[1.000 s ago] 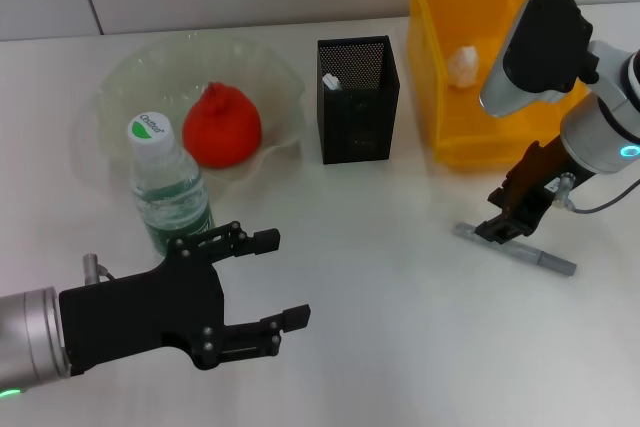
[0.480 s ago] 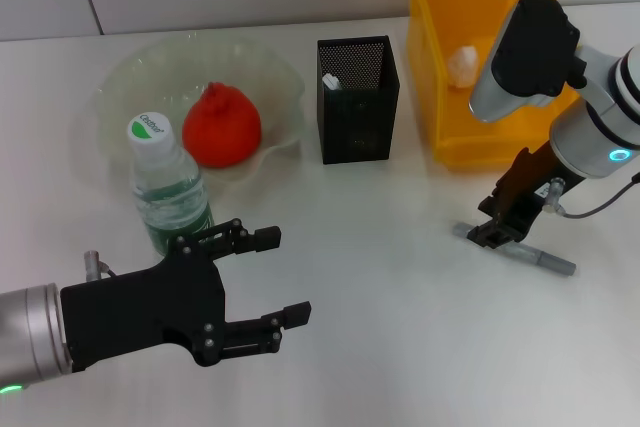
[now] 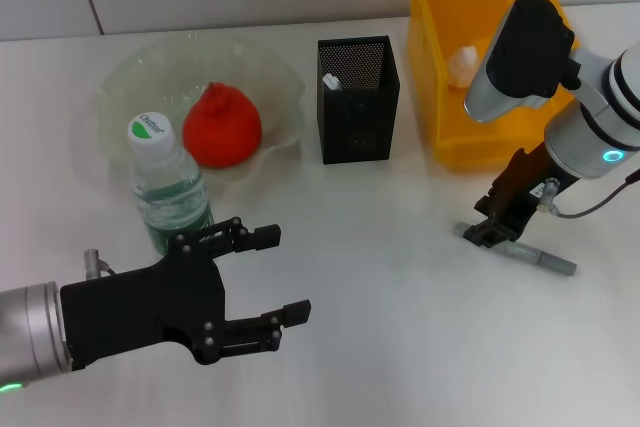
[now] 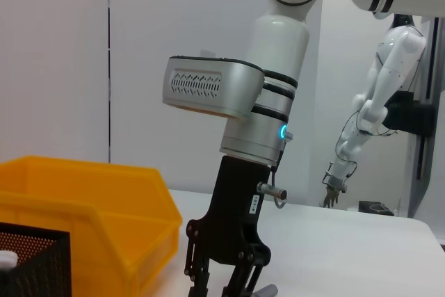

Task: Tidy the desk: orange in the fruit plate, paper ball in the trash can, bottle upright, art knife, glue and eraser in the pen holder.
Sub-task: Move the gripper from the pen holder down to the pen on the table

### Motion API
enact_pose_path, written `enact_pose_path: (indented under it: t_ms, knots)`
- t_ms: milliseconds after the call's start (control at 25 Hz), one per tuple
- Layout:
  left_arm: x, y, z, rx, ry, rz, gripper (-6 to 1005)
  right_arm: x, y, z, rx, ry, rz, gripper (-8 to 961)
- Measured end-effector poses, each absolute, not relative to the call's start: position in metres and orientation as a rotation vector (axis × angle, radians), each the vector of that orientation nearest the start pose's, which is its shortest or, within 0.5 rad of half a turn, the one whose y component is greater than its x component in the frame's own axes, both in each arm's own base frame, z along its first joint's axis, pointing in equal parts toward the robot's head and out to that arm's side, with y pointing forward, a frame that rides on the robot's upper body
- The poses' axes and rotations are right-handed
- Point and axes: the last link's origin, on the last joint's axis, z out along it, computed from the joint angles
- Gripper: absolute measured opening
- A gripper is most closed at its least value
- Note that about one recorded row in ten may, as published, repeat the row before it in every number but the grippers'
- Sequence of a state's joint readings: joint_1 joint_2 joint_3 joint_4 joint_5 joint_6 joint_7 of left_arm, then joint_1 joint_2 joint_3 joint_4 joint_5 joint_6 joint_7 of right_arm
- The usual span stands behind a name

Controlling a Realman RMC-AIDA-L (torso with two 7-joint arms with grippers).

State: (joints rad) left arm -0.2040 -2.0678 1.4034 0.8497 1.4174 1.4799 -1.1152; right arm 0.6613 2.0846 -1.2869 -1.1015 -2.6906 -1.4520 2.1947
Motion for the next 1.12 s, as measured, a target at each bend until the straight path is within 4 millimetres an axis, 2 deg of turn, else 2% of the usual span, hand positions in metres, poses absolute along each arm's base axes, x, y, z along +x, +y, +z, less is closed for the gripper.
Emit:
enact_pose_path:
  t_ms: [1120]
  knots:
    - [-0.239, 0.2577, -0.0388, -2.81, -0.196, -0.892, 802, 0.2211, 0.3695, -0.0163, -2.721, 0.67, -0.632, 335]
